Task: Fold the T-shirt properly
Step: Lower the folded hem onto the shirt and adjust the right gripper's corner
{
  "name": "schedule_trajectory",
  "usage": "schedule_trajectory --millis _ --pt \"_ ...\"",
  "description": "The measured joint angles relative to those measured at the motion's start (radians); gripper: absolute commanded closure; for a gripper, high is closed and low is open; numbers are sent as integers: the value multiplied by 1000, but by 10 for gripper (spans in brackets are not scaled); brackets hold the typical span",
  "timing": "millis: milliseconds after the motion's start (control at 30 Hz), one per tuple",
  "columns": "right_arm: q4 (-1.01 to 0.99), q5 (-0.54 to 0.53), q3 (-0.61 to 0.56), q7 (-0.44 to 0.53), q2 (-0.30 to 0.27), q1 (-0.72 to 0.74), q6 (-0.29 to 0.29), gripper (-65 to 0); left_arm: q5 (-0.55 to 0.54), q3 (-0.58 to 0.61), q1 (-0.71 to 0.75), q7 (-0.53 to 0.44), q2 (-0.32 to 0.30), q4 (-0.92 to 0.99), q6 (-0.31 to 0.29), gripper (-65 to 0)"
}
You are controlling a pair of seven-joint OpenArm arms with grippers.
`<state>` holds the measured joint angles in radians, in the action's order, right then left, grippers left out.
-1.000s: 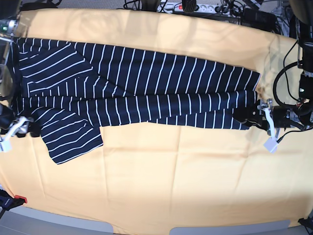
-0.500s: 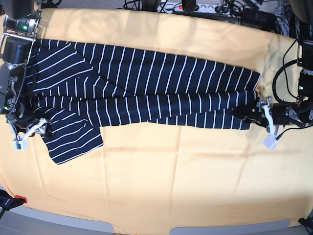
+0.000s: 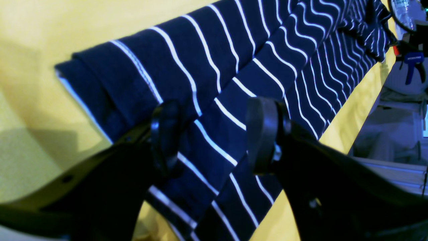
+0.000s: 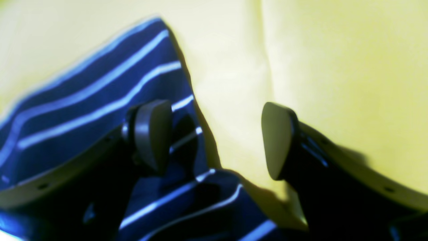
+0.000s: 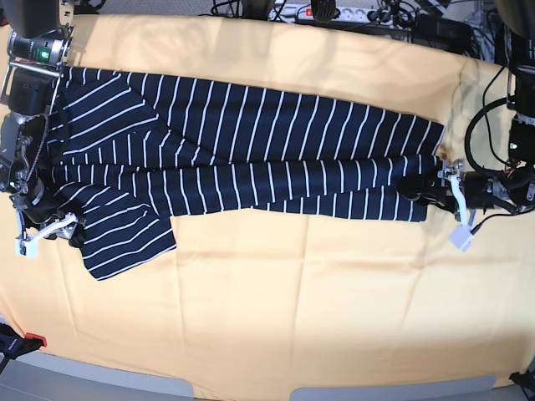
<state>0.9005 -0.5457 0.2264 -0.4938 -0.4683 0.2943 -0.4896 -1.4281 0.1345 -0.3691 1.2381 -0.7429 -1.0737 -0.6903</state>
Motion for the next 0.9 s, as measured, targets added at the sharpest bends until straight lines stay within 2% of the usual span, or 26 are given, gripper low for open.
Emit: schedule_trajectory --millis 100,233,333,367,533,667,800,900 --pt "-32 -43 4 3 -5 10 -48 -417 3 0 0 0 0 0 0 -334" --pt "-37 -169 4 -132 -4 29 -195 -328 3 0 0 -1 0 0 0 -334" --pt "-40 -235 0 -235 4 59 -197 -263 3 0 0 -8 0 0 0 -334" --pt "-40 -237 -2 -236 5 72 -199 -232 3 0 0 -8 0 0 0 -334" --pt "-47 -222 -3 -264 -6 122 -196 -6 3 0 0 -17 0 0 0 -334" --pt "-46 -238 -3 -274 -37 163 -196 0 3 0 0 -19 0 0 0 -334" --pt "4 -348 -3 -404 -69 136 -200 0 3 0 0 -19 0 0 0 -334" --pt "119 -435 -4 -462 -86 71 -200 0 5 0 0 -19 0 0 0 -334"
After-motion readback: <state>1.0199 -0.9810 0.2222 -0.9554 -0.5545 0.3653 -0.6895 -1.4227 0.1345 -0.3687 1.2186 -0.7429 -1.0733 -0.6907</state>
